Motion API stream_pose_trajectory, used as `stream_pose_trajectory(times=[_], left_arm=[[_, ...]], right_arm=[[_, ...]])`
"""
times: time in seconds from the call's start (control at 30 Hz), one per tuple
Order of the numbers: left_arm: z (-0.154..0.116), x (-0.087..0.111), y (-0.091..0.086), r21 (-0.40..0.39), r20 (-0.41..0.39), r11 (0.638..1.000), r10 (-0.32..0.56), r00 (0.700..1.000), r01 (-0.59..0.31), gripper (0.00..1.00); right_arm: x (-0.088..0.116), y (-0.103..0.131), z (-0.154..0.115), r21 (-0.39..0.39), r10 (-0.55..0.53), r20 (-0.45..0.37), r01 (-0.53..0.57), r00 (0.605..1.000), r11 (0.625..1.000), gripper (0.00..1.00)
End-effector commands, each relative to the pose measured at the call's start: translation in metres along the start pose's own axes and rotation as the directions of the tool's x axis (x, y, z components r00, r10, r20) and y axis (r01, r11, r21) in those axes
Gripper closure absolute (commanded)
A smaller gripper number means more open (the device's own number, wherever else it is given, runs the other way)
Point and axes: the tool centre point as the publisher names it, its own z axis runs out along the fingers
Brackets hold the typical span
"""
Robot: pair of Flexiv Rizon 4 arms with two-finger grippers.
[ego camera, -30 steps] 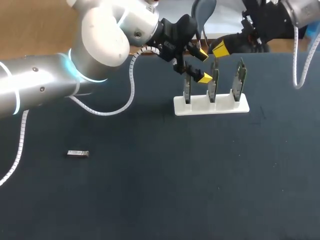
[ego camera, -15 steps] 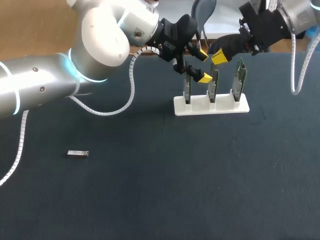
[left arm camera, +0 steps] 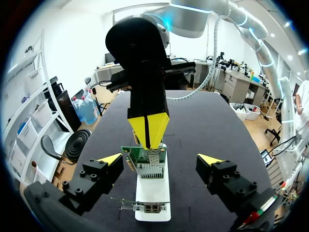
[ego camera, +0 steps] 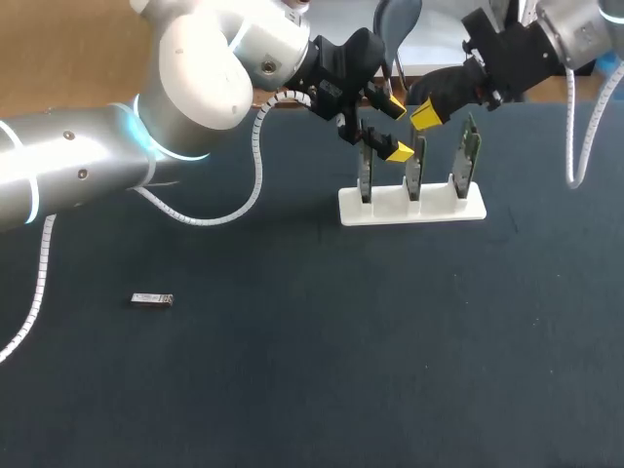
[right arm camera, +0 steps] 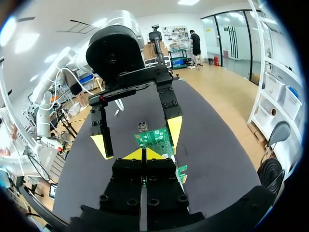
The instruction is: Pick up the optical module with the left hand, and insert it into the network port with the right hand.
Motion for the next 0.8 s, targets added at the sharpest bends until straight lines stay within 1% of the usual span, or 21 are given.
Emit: stream_pose_trajectory(times=[0.03, 0.13, 0.27, 0.37, 0.47, 0.6, 0.73, 0.8], left_arm=[[0.0, -0.001, 0.002, 0.003, -0.006, 1.0, -0.002, 1.0, 0.002, 0.0], [0.0, -0.001, 0.002, 0.003, -0.006, 1.0, -0.002, 1.0, 0.002, 0.0], [0.0, -0.001, 0.002, 0.003, -0.006, 1.0, -0.002, 1.0, 0.002, 0.0], [0.0, -0.001, 0.002, 0.003, -0.006, 1.0, -0.002, 1.0, 0.002, 0.0], [0.0, -0.001, 0.002, 0.003, -0.006, 1.0, -0.002, 1.0, 0.002, 0.0], [0.0, -0.001, 0.002, 0.003, -0.006, 1.0, -0.002, 1.0, 0.002, 0.0], [0.0, -0.001, 0.002, 0.003, -0.006, 1.0, -0.002, 1.0, 0.002, 0.0], [0.0, -0.001, 0.002, 0.003, -0.006, 1.0, -0.002, 1.0, 0.002, 0.0]], right_arm=[[0.009, -0.005, 0.008, -0.006, 0.006, -0.003, -0.006, 1.0, 1.0, 1.0], [0.009, -0.004, 0.006, -0.007, 0.012, 0.018, -0.012, 1.0, 1.0, 1.0], [0.003, -0.002, -0.002, 0.007, 0.013, 0.076, -0.014, 0.997, 1.0, 1.0], [-0.003, 0.0, -0.009, 0.016, -0.011, 0.092, 0.009, 0.996, 1.0, 1.0], [-0.011, 0.002, -0.018, 0.018, -0.065, 0.108, 0.063, 0.992, 0.998, 1.0], [-0.017, 0.002, -0.034, 0.034, -0.093, 0.144, 0.089, 0.985, 0.996, 1.0], [-0.011, -0.001, -0.053, 0.051, -0.124, 0.151, 0.118, 0.981, 0.992, 1.0], [-0.002, -0.006, -0.059, 0.062, -0.12, 0.115, 0.114, 0.986, 0.992, 1.0]])
